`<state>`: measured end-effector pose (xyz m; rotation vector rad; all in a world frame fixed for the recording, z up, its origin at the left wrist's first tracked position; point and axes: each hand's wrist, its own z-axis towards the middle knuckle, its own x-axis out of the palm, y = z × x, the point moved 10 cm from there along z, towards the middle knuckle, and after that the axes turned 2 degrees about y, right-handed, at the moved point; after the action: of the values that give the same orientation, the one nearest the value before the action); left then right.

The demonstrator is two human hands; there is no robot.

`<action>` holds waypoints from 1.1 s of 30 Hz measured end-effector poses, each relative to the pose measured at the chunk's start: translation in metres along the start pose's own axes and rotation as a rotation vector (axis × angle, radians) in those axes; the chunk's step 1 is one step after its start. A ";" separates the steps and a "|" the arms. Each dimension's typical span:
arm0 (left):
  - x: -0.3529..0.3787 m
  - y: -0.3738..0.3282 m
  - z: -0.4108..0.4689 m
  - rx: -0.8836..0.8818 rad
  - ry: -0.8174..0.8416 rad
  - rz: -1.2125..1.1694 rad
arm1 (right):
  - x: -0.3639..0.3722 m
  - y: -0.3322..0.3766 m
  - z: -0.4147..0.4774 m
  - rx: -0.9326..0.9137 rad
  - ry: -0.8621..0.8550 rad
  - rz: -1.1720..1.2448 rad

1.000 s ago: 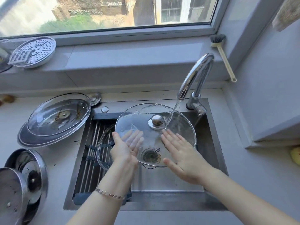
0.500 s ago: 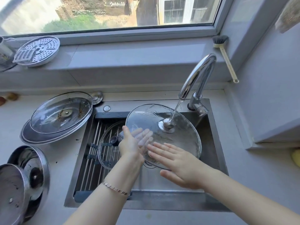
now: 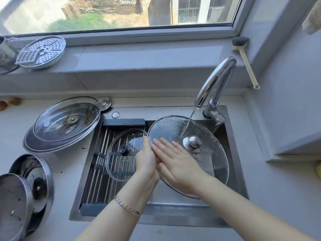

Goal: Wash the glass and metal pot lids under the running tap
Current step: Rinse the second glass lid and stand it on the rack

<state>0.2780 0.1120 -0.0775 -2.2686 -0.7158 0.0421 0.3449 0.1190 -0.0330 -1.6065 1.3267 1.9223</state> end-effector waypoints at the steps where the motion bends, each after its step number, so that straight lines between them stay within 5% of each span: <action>1: 0.002 0.001 -0.001 0.004 -0.004 0.006 | -0.002 -0.015 0.009 0.115 0.033 0.027; 4: 0.006 0.004 -0.004 0.008 -0.010 0.021 | -0.007 -0.037 0.028 0.322 0.081 0.048; 9: -0.002 -0.006 -0.003 0.091 -0.022 0.040 | -0.002 -0.010 0.031 0.145 0.117 -0.003; 22: -0.016 -0.010 -0.004 0.101 0.035 0.081 | -0.003 -0.126 -0.005 0.838 0.215 0.239; 27: -0.029 -0.024 0.005 0.095 -0.028 0.015 | -0.019 -0.080 -0.003 0.523 -0.092 0.144; 33: -0.015 -0.040 0.002 0.151 -0.005 0.054 | -0.040 -0.080 0.021 0.442 -0.097 -0.106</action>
<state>0.2461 0.1282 -0.0547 -2.1440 -0.6321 0.1239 0.4027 0.1903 -0.0343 -1.3183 1.4654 1.4908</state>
